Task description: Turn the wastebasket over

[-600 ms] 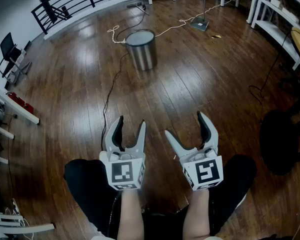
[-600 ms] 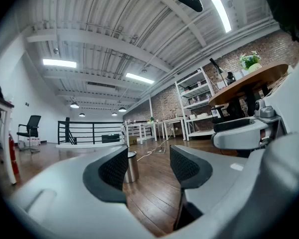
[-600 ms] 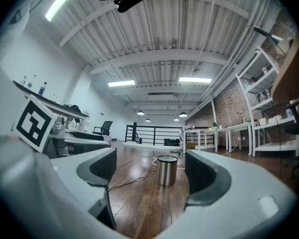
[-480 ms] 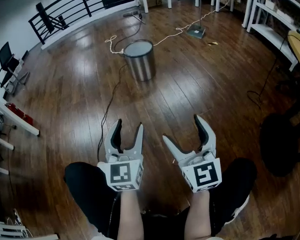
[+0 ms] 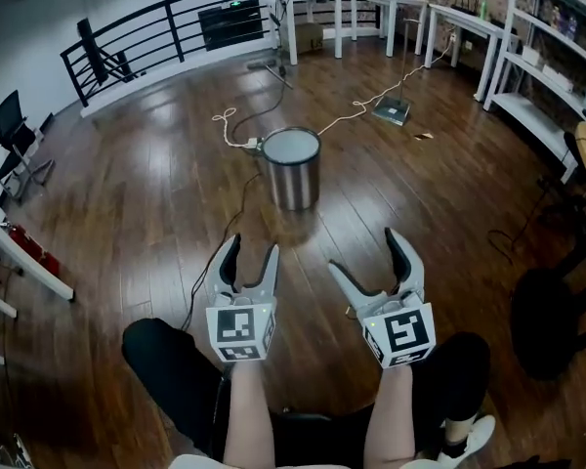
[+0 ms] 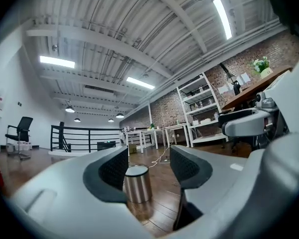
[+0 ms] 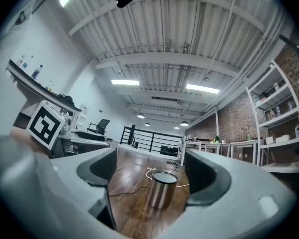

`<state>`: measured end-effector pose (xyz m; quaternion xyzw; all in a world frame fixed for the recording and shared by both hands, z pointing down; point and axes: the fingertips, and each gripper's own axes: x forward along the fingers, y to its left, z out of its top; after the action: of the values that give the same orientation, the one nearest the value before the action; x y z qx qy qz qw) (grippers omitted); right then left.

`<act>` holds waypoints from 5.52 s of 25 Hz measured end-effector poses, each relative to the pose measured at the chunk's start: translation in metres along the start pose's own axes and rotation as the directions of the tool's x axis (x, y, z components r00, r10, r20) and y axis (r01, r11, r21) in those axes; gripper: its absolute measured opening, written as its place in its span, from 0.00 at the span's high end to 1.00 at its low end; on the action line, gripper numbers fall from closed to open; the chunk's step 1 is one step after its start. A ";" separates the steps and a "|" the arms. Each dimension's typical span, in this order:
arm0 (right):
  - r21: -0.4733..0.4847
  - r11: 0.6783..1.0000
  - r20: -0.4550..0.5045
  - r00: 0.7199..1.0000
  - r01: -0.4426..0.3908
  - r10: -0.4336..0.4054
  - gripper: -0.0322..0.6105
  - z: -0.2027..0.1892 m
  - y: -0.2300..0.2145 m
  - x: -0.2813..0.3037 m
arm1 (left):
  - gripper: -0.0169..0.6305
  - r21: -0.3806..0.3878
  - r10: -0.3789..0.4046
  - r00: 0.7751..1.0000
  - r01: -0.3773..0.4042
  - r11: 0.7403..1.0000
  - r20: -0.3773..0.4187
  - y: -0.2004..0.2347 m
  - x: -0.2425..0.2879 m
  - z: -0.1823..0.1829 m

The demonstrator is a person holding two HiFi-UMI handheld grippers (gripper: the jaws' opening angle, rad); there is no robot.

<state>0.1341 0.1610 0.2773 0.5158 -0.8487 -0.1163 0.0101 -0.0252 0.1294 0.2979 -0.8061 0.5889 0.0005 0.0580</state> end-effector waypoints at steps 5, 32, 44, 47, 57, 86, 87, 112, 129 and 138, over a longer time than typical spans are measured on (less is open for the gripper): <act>-0.026 0.999 0.056 0.998 0.038 -0.036 0.30 0.036 -0.008 0.074 | 0.53 -0.004 -0.046 0.997 0.046 0.999 0.066 0.053 0.055 0.023; 0.081 0.995 -0.171 0.985 0.051 -0.037 0.30 -0.112 -0.086 0.326 | 0.54 -0.062 -0.074 0.997 0.072 0.996 -0.036 0.145 0.303 -0.072; 0.055 0.998 -0.164 0.986 0.036 -0.027 0.30 -0.127 -0.098 0.479 | 0.55 -0.057 -0.101 0.995 0.101 0.993 -0.010 0.244 0.416 -0.086; 0.050 0.999 -0.244 0.970 0.012 0.001 0.30 -0.155 -0.089 0.508 | 0.56 -0.074 -0.121 0.992 0.119 0.990 -0.029 0.259 0.434 -0.103; 0.027 0.983 -0.609 0.776 -0.184 0.162 0.34 -0.296 -0.024 0.589 | 0.57 -0.137 -0.148 0.986 0.137 0.981 -0.075 0.300 0.478 -0.145; 0.033 0.980 -0.707 0.688 -0.199 0.163 0.86 -0.361 0.003 0.619 | 0.60 -0.226 -0.057 0.989 0.025 0.974 -0.138 0.336 0.464 -0.185; 0.053 0.981 -0.686 0.707 -0.186 0.171 0.86 -0.353 0.000 0.621 | 0.60 -0.224 -0.055 0.990 0.025 0.974 -0.132 0.336 0.464 -0.183; 0.578 0.782 -0.530 0.836 0.234 0.141 0.82 -0.421 -0.065 0.528 | 0.52 -0.364 0.053 0.951 -0.168 0.916 -0.305 0.373 0.428 -0.292; 0.432 0.883 -0.687 0.701 0.181 0.193 0.93 -0.422 -0.052 0.510 | 0.72 -0.630 -0.161 0.860 -0.216 0.746 -0.485 0.363 0.381 -0.408; 0.518 0.766 -0.698 0.706 0.381 0.121 0.93 -0.439 -0.087 0.493 | 0.82 -0.429 -0.244 0.859 0.032 0.903 -0.451 0.334 0.435 -0.321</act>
<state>0.0399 -0.3927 0.6357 0.5555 -0.7269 0.3761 0.1470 -0.2311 -0.4137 0.5562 -0.8142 0.5100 -0.0874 -0.2634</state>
